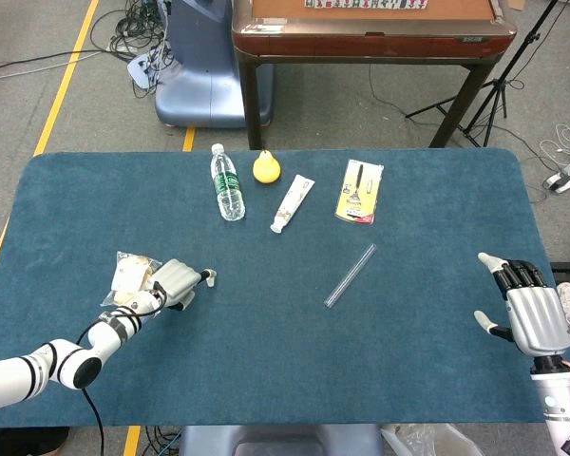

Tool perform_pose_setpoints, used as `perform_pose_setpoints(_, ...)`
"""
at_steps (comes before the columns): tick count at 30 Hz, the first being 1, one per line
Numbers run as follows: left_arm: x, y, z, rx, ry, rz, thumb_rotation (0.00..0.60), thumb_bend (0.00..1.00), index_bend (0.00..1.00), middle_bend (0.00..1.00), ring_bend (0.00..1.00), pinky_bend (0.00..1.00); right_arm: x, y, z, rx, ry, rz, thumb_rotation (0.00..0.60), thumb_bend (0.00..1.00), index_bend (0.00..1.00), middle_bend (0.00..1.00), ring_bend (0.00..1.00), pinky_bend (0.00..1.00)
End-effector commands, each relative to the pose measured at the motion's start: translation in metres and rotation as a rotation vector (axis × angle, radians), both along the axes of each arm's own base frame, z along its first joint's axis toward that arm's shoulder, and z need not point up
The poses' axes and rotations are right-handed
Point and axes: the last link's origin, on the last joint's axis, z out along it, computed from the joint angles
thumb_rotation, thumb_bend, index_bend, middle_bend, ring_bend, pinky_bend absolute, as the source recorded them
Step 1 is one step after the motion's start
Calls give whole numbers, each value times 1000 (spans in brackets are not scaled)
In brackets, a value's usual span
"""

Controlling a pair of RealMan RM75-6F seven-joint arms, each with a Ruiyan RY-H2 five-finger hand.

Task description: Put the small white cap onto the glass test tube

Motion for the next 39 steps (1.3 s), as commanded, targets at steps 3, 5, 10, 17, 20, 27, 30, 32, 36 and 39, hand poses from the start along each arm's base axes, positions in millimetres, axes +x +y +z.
perform_pose_setpoints(3, -2, -4, 3, 9, 5, 8, 600, 570, 184, 987, 1000, 1000, 1, 0, 1, -3, -5, 0, 600, 181, 142, 224, 173, 177)
perform_pose_setpoints(5, 1, -4, 4, 15, -2, 7, 600, 570, 185, 987, 1000, 1000, 1, 0, 2, -6, -8, 1, 600, 181, 142, 224, 173, 177)
perform_pose_setpoints(10, 6, -7, 5, 11, -8, -1, 600, 569, 185, 987, 1000, 1000, 1, 2, 4, -11, -11, 1, 600, 181, 142, 224, 173, 177)
perform_pose_setpoints(17, 19, -6, 4, 48, -65, -49, 600, 532, 197, 987, 1000, 1000, 0, 5, 5, -8, -16, -6, 600, 182, 142, 224, 173, 177)
perform_pose_setpoints(20, 23, -1, 3, 79, -113, -70, 600, 377, 240, 989, 1000, 1000, -1, 6, 6, -10, -19, -8, 600, 182, 142, 224, 173, 177)
perform_pose_setpoints(27, 24, 11, -4, 105, -208, -91, 600, 256, 358, 1000, 1000, 1000, -4, 9, 5, 2, -26, -28, 600, 181, 142, 224, 173, 177)
perform_pose_setpoints(30, 23, 17, -9, 106, -203, -88, 600, 256, 369, 1000, 1000, 1000, -4, 9, 4, 3, -28, -29, 600, 182, 142, 223, 173, 178)
perform_pose_setpoints(32, 23, 21, -13, 113, -193, -91, 600, 255, 377, 1000, 1000, 1000, -5, 8, 4, 7, -26, -31, 600, 182, 142, 223, 173, 177)
perform_pose_setpoints(36, 22, 26, -20, 112, -164, -84, 600, 256, 386, 1000, 1000, 1000, -5, 9, 4, 7, -27, -34, 600, 182, 142, 224, 174, 177)
perform_pose_setpoints(39, 18, 28, -23, 116, -143, -82, 600, 256, 394, 1000, 1000, 1000, -7, 10, 5, 4, -29, -40, 600, 182, 142, 224, 178, 177)
